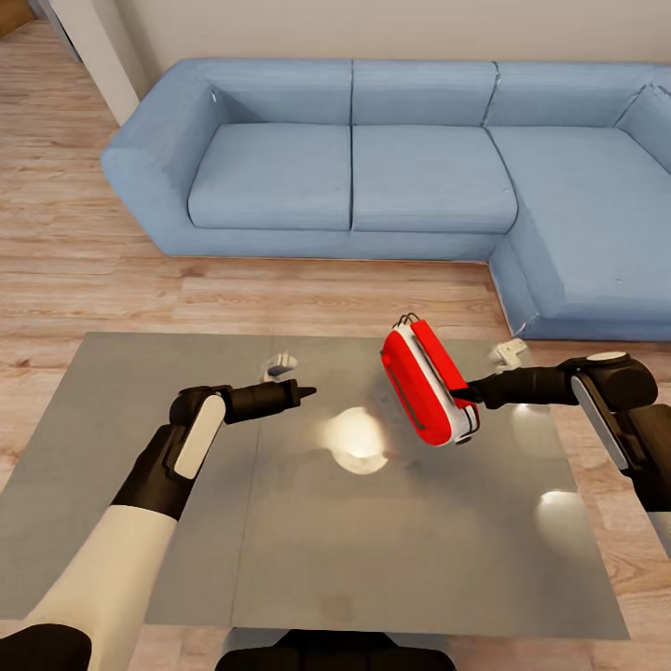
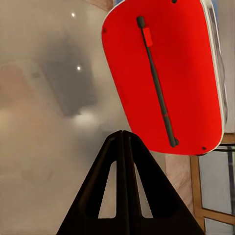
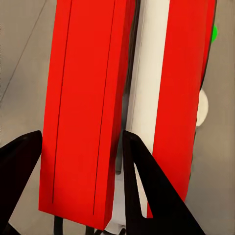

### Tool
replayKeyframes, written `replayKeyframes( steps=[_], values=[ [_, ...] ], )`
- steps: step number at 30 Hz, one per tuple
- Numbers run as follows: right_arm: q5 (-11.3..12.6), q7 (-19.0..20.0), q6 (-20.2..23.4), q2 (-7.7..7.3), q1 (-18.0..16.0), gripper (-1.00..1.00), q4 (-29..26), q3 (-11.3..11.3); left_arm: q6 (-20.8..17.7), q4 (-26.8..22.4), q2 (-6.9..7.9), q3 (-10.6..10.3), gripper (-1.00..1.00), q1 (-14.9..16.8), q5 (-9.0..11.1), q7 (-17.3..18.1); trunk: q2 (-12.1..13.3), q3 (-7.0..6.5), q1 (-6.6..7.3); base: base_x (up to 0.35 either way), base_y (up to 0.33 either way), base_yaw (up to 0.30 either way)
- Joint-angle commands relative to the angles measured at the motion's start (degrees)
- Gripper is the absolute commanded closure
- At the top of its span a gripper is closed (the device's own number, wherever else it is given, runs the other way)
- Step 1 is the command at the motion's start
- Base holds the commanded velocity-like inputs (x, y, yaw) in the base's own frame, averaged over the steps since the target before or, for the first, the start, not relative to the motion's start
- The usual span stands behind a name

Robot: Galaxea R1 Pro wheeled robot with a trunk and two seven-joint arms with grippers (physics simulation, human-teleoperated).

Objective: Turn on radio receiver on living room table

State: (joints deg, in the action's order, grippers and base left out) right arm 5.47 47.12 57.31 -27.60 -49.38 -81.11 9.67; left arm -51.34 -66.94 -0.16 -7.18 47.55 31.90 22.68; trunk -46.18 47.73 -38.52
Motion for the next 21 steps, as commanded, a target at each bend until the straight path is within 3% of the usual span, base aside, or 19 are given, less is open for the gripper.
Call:
replayKeyframes(
  steps=[1, 9, 17, 21],
  values=[
    [0.58, 0.04, 0.16, 0.0, -0.01, 1.0, -0.02, 0.0, 0.01, -0.02, -0.01, 0.0, 1.0, 0.0, 0.0, 0.0, 0.0, 0.0, 0.0, 0.0, 0.0, 0.0],
    [0.43, -0.3, -0.08, 0.05, -0.01, 1.0, 2.66, 0.0, 0.01, -0.02, -0.01, -0.01, 1.0, 0.0, -0.03, 0.0, 0.0, 0.0, 0.0, 0.0, 0.0, 0.0],
    [-1.27, -1.46, -8.67, 3.94, -0.01, 1.0, 11.26, 0.0, 0.02, -0.03, 0.06, -0.02, 1.0, 0.0, -0.16, 0.0, 0.0, 0.0, 0.0, 0.0, 0.0, 0.0],
    [-4.05, -1.63, -10.38, 5.3, -0.01, 1.0, 13.71, 0.0, 0.02, -0.03, 0.07, -0.02, 1.0, 0.0, -0.17, 0.0, 0.0, 0.0, 0.0, 0.0, 0.0, 0.0]
  ],
)
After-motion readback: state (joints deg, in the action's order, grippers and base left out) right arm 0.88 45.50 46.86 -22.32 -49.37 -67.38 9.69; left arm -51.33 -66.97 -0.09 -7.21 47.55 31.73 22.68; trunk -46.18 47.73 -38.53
